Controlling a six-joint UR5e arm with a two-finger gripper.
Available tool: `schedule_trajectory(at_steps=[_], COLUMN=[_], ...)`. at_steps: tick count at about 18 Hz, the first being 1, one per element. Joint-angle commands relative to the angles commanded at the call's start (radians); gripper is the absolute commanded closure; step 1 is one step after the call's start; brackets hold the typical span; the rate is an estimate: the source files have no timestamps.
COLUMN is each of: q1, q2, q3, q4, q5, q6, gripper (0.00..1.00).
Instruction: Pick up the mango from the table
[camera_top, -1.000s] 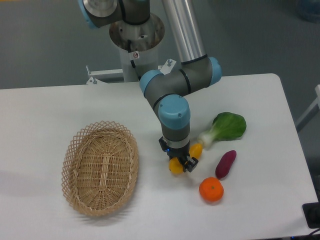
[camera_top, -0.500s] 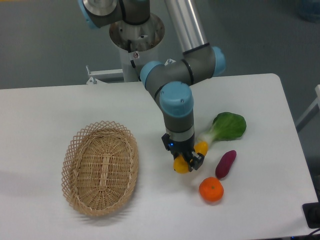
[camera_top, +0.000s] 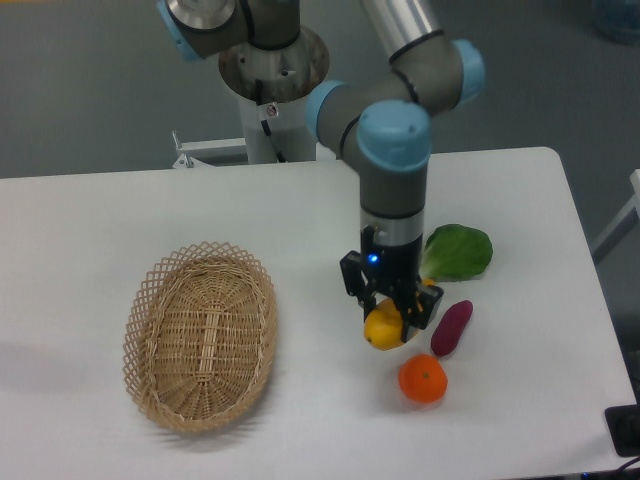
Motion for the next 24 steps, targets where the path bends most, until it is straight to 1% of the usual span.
schedule_trajectory(at_steps=[1,3,5,10,12,13,15,24], q1=[0.017,0.051,0.071,0.110,0.124,0.130,0.138,0.146], q2=[0.020,0.038,0.052,0.052,0.052,0.054,0.055,0.061], q3=[0.014,0.043,0.074,0.182,0.212,0.216,0.215,0.213], q4=[-0.047,-0.130,-0.207,-0.445,-0.517,-0.532,-0.539,-0.537], q5=[-0.031,-0.075,-0.080,-0.078,-0.074,-0.071,-0.071,-0.069], q6=[0.003,0.020,0.076,0.198,0.242,0.262,0.291,0.296], gripper=[0.51,0.51,0.51,0.51,0.51,0.51,0.51,0.51])
